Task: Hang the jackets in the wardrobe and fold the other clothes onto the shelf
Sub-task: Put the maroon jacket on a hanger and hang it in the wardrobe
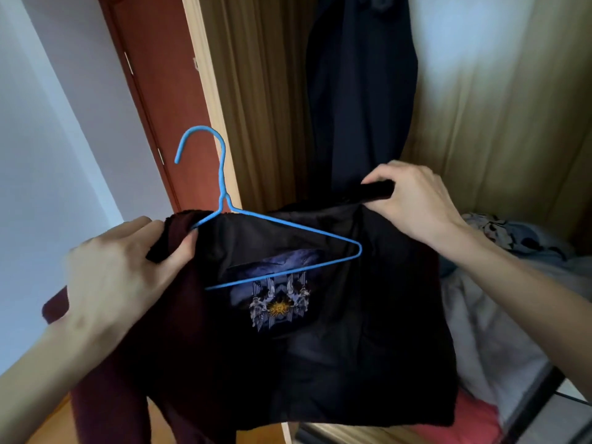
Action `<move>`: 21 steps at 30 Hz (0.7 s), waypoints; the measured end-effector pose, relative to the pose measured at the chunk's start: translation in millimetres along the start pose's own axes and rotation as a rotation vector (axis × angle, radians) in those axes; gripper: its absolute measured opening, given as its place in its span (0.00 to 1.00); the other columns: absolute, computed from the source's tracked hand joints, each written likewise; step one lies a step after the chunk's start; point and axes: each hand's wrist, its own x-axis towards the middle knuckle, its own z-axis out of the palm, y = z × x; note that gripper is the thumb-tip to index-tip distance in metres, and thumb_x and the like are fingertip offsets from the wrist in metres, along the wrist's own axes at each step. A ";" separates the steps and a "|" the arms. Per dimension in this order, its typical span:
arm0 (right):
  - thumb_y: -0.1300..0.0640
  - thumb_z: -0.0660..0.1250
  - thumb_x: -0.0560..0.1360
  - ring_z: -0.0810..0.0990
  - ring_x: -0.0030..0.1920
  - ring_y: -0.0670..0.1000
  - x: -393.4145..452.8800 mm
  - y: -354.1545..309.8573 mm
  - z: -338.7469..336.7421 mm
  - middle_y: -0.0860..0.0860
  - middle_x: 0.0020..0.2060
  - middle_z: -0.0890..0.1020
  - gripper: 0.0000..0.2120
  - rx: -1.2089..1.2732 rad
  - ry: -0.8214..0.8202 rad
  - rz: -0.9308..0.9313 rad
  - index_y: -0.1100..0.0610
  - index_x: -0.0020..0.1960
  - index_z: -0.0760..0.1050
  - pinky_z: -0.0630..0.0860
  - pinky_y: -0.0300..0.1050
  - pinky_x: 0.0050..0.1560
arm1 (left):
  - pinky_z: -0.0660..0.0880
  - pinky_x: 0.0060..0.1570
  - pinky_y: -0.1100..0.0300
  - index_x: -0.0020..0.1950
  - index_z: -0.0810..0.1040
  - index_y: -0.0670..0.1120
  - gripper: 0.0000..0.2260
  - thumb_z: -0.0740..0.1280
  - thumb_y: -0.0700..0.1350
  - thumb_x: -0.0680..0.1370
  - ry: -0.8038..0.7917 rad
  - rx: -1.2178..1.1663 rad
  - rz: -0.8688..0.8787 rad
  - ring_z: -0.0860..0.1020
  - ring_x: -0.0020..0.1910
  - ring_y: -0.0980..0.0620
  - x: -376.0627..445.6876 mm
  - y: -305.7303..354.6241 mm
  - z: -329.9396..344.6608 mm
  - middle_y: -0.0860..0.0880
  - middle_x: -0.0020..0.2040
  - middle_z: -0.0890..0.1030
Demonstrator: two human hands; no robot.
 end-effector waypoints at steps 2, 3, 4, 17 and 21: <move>0.54 0.76 0.73 0.82 0.49 0.51 -2.5 -19.3 -8.1 0.42 0.48 0.81 0.08 0.046 0.053 -0.032 0.45 0.50 0.82 0.78 0.52 0.50 | 0.68 0.26 0.49 0.32 0.57 0.51 0.25 0.62 0.62 0.82 0.013 0.013 -0.021 0.68 0.26 0.43 -0.4 11.2 3.8 0.49 0.27 0.63; 0.55 0.75 0.73 0.81 0.50 0.49 -3.2 -29.9 -10.9 0.42 0.48 0.81 0.08 0.073 0.060 -0.055 0.45 0.50 0.81 0.78 0.52 0.51 | 0.68 0.26 0.49 0.32 0.58 0.49 0.26 0.62 0.63 0.82 0.018 0.016 -0.026 0.69 0.26 0.43 -0.2 17.9 5.8 0.49 0.27 0.63; 0.57 0.74 0.72 0.81 0.50 0.46 -4.6 -40.0 -12.2 0.42 0.48 0.81 0.10 0.104 0.053 -0.080 0.46 0.50 0.80 0.78 0.52 0.53 | 0.68 0.26 0.49 0.32 0.59 0.48 0.26 0.62 0.63 0.82 0.022 0.016 -0.030 0.69 0.26 0.43 0.0 24.9 7.6 0.49 0.27 0.64; 0.38 0.65 0.80 0.77 0.57 0.42 -32.2 -17.0 -27.9 0.41 0.57 0.79 0.22 0.100 -0.207 -0.332 0.44 0.70 0.73 0.75 0.50 0.60 | 0.64 0.27 0.50 0.35 0.62 0.45 0.24 0.67 0.58 0.81 0.119 -0.196 -0.058 0.65 0.27 0.45 12.1 55.8 7.9 0.50 0.29 0.64; 0.36 0.62 0.80 0.78 0.32 0.44 -43.3 -11.4 -16.8 0.45 0.32 0.78 0.14 0.078 -0.231 -0.340 0.45 0.56 0.72 0.74 0.51 0.34 | 0.68 0.30 0.52 0.41 0.71 0.45 0.20 0.66 0.60 0.81 0.090 -0.220 -0.023 0.70 0.32 0.48 19.9 59.4 20.3 0.52 0.35 0.70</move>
